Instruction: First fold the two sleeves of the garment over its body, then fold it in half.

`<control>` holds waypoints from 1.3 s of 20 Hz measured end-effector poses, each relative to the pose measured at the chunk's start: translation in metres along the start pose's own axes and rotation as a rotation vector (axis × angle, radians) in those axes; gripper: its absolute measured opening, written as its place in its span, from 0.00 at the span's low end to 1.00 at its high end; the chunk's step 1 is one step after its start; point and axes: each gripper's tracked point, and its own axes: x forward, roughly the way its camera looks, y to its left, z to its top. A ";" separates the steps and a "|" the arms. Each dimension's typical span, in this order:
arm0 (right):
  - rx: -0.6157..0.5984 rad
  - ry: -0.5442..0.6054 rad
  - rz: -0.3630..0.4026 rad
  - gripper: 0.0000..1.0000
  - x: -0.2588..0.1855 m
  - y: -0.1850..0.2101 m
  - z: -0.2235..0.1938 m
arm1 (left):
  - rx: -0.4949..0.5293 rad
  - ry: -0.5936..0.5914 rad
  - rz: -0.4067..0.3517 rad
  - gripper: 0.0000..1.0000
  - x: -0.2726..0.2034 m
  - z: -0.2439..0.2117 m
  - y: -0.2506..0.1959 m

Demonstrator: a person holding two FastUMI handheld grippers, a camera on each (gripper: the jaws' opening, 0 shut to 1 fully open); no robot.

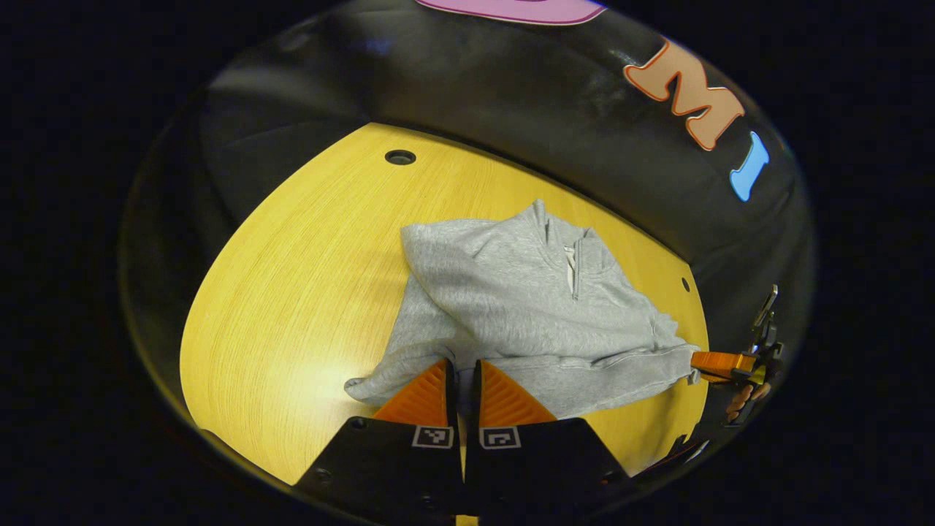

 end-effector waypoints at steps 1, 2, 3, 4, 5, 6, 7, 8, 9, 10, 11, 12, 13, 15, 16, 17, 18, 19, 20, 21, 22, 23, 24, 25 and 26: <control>0.018 0.008 -0.013 0.03 0.006 -0.003 0.000 | -0.004 0.018 0.001 0.00 0.003 -0.001 0.001; 0.032 0.014 -0.021 0.03 0.012 -0.004 0.000 | -0.006 0.038 0.006 0.00 0.007 -0.004 0.003; 0.037 0.025 -0.028 0.03 0.016 -0.005 0.000 | -0.008 0.050 0.012 0.00 0.010 -0.005 0.005; 0.037 0.026 -0.034 0.07 0.019 -0.005 0.000 | -0.010 0.065 0.018 0.00 0.013 -0.006 0.006; 0.035 0.025 -0.036 0.00 0.021 -0.005 0.000 | -0.015 0.070 0.021 0.00 0.015 -0.006 0.006; 0.037 0.024 -0.034 0.06 0.021 -0.003 0.001 | -0.026 0.068 0.023 0.01 0.015 -0.003 0.006; 0.046 0.019 -0.023 0.02 0.019 0.000 0.003 | -0.051 0.058 0.017 0.02 0.014 0.001 0.005; 0.059 0.007 0.001 0.13 0.016 0.005 0.005 | -0.091 0.036 -0.002 0.03 0.010 0.006 0.002; 0.078 -0.007 0.039 0.12 0.013 0.013 0.008 | -0.147 0.007 -0.039 0.04 0.007 0.014 -0.004; 0.095 -0.033 0.090 0.11 0.005 0.023 0.012 | -0.213 -0.035 -0.078 0.06 0.000 0.022 -0.007; 0.116 -0.064 0.147 0.24 -0.003 0.035 0.020 | -0.280 -0.078 -0.119 0.08 -0.006 0.033 -0.010; 0.144 -0.103 0.205 0.37 -0.010 0.048 0.033 | -0.327 -0.121 -0.146 0.11 -0.009 0.044 -0.012; 0.169 -0.143 0.242 0.51 -0.014 0.058 0.046 | -0.330 -0.166 -0.156 0.12 -0.015 0.057 -0.008; 0.167 -0.239 0.244 0.80 -0.018 0.056 0.063 | -0.305 -0.283 -0.180 0.21 -0.028 0.080 -0.007; 0.148 -0.269 0.226 0.95 -0.021 0.052 0.066 | -0.292 -0.358 -0.189 0.43 -0.031 0.097 -0.014; 0.124 -0.288 0.215 0.95 -0.023 0.051 0.067 | -0.262 -0.431 -0.178 0.65 -0.035 0.114 -0.017; 0.097 -0.308 0.206 0.95 -0.025 0.052 0.066 | -0.216 -0.486 -0.153 0.87 -0.039 0.124 -0.017; 0.062 -0.330 0.187 0.95 -0.029 0.050 0.066 | -0.158 -0.507 -0.111 0.98 -0.039 0.129 -0.015; 0.018 -0.360 0.169 0.95 -0.032 0.048 0.067 | -0.094 -0.512 -0.075 0.92 -0.045 0.128 -0.014; -0.032 -0.394 0.148 0.95 -0.037 0.047 0.067 | -0.032 -0.525 -0.035 0.97 -0.050 0.128 -0.012; -0.078 -0.437 0.130 0.95 -0.046 0.048 0.069 | 0.028 -0.550 0.003 0.96 -0.056 0.133 -0.015; -0.123 -0.483 0.115 0.95 -0.056 0.049 0.071 | 0.082 -0.582 0.037 0.96 -0.064 0.136 -0.016; -0.169 -0.535 0.101 0.96 -0.067 0.052 0.074 | 0.133 -0.614 0.073 0.96 -0.072 0.139 -0.021; -0.222 -0.581 0.083 0.96 -0.077 0.054 0.075 | 0.180 -0.645 0.104 0.96 -0.081 0.141 -0.026; -0.279 -0.624 0.065 0.96 -0.088 0.057 0.073 | 0.221 -0.670 0.132 0.96 -0.090 0.140 -0.030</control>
